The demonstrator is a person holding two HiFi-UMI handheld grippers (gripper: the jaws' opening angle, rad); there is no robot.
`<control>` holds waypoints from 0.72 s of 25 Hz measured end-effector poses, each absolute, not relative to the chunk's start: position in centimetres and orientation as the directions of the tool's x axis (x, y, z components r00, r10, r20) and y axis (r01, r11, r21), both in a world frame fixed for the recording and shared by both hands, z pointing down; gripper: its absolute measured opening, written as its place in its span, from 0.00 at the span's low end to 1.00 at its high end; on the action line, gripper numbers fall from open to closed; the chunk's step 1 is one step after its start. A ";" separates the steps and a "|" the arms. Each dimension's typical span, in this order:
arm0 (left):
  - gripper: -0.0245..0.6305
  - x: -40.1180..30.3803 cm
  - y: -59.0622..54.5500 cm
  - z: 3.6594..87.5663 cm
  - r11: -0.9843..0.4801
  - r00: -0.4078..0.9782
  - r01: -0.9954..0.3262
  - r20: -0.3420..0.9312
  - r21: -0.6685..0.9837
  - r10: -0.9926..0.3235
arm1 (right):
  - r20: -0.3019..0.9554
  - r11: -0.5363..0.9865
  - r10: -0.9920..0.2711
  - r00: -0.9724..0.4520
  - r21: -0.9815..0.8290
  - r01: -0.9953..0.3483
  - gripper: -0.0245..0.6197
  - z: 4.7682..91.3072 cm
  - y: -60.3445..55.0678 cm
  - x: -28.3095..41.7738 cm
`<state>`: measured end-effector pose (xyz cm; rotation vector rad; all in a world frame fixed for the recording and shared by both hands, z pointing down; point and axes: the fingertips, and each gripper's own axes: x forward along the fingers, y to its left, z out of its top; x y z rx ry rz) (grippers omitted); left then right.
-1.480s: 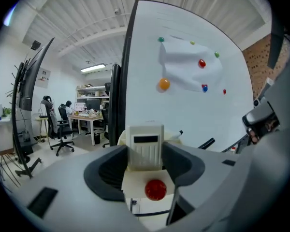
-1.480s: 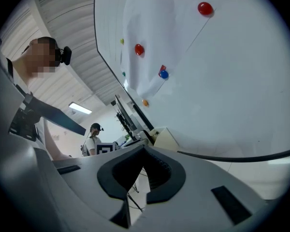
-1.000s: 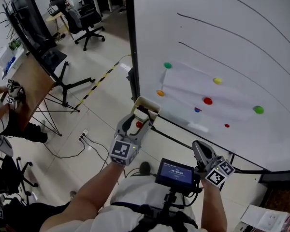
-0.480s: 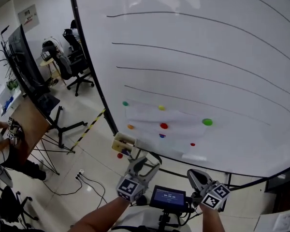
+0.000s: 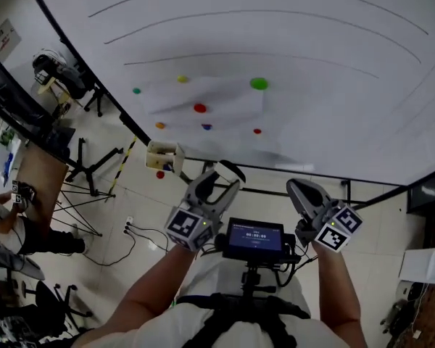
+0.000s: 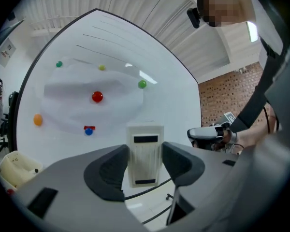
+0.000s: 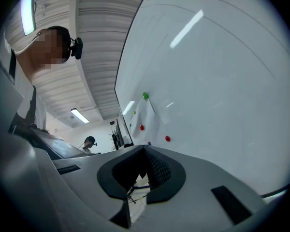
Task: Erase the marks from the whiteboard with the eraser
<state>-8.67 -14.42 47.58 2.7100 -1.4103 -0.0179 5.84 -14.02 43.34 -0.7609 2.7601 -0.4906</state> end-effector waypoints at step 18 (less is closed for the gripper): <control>0.43 -6.9 -9.7 46.3 -0.599 0.598 -0.801 0.056 0.005 -0.799 | -0.089 0.809 -0.552 -0.829 -0.298 -0.507 0.06 42.6 -10.0 6.7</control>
